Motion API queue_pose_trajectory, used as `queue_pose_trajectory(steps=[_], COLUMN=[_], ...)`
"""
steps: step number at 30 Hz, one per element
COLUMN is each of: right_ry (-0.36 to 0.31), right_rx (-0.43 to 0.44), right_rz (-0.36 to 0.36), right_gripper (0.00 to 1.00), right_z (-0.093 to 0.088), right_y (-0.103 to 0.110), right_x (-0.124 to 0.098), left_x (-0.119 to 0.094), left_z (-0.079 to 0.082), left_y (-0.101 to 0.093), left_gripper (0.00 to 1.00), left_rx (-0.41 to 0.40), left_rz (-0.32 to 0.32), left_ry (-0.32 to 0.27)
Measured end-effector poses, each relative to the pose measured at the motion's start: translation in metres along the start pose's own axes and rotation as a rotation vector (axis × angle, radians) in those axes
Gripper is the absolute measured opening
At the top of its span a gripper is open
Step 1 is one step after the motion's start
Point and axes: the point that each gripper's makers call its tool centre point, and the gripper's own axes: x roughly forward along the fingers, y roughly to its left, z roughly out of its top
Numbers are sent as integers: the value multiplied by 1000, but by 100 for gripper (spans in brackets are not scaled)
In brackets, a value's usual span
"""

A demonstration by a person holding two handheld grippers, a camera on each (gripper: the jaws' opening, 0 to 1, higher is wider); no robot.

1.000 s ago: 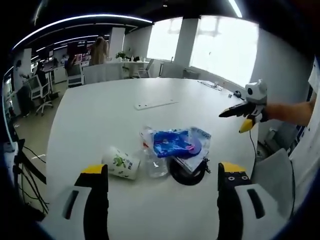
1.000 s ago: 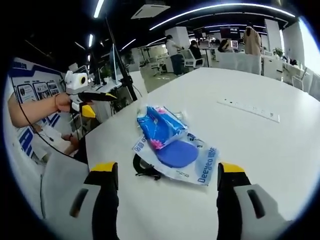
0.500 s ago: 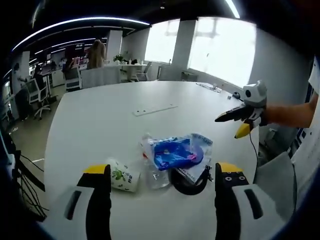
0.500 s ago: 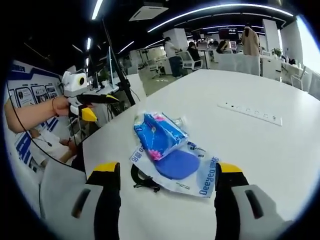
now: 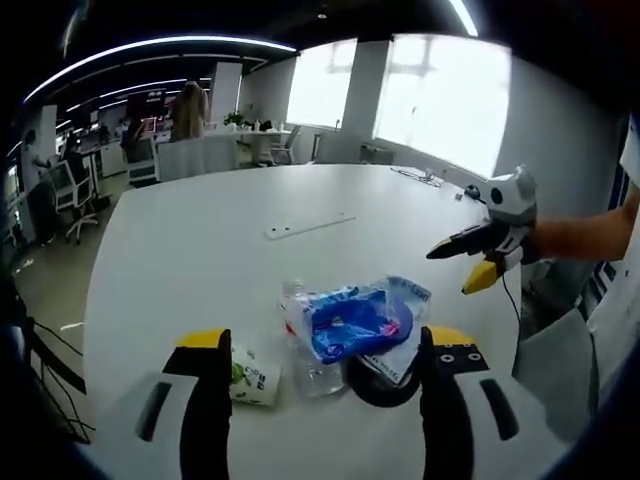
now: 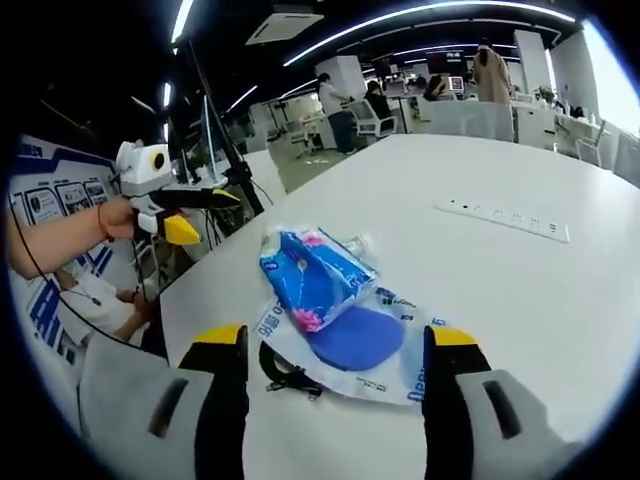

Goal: Arrange the tabletop items into an orderly group along one side of the table until the central work area is clear of visible clutter.

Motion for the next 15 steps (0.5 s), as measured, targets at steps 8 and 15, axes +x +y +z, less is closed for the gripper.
queue_pose_trajectory(steps=[8,15], right_ry=[-5,-7], right_rx=[35,60], right_rz=[-12,-12], right_gripper=[64,59], right_z=[0,1], right_y=[-4,-4], right_x=[12,22], left_x=[10,20], left_z=[-1,-5], left_y=[3,5], left_gripper=[72,65], left_rx=[1,11], left_rz=[-2,5], left_ry=[4,21])
